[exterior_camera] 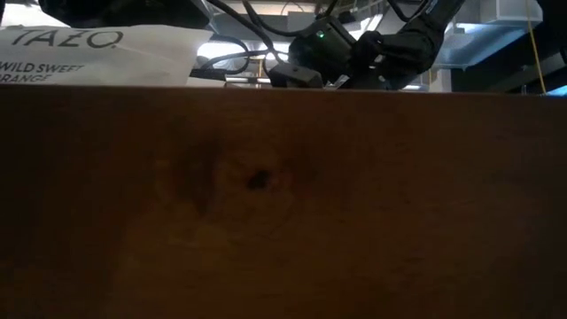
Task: Pick & Place Tea
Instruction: Put the orange tea bag into the middle section of the wooden organizer
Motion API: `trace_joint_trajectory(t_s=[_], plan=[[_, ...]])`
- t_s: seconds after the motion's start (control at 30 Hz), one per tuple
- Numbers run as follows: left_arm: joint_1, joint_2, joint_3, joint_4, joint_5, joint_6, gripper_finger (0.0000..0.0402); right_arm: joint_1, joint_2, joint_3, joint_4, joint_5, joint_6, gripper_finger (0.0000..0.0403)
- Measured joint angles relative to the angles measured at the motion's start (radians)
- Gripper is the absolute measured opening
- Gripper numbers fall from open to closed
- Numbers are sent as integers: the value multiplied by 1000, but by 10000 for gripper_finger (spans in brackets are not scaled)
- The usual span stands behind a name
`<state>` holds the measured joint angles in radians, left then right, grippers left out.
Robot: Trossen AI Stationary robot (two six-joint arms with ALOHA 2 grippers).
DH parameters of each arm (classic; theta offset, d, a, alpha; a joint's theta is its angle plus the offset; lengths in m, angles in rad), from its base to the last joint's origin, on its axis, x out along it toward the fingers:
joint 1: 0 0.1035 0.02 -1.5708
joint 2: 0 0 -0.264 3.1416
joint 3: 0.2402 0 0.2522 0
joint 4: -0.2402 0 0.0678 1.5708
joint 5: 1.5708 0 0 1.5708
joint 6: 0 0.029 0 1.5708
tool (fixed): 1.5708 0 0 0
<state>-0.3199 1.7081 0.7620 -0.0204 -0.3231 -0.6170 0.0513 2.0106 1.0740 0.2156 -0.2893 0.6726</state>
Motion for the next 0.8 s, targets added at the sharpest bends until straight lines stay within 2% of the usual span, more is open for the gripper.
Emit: trace_joint_trajectory(t_s=[0.23,0.47,0.63,0.8], plan=[[0,0,0,1,1,-2,127,-2,0,0,0,0,-6,96],[0,0,0,1,1,0,127,-4,0,0,-2,0,-64,14],[0,-14,0,-8,35,42,127,-3,0,0,-12,-1,-104,8],[0,-84,0,-10,41,97,127,-4,-42,-2,-58,4,-183,5]])
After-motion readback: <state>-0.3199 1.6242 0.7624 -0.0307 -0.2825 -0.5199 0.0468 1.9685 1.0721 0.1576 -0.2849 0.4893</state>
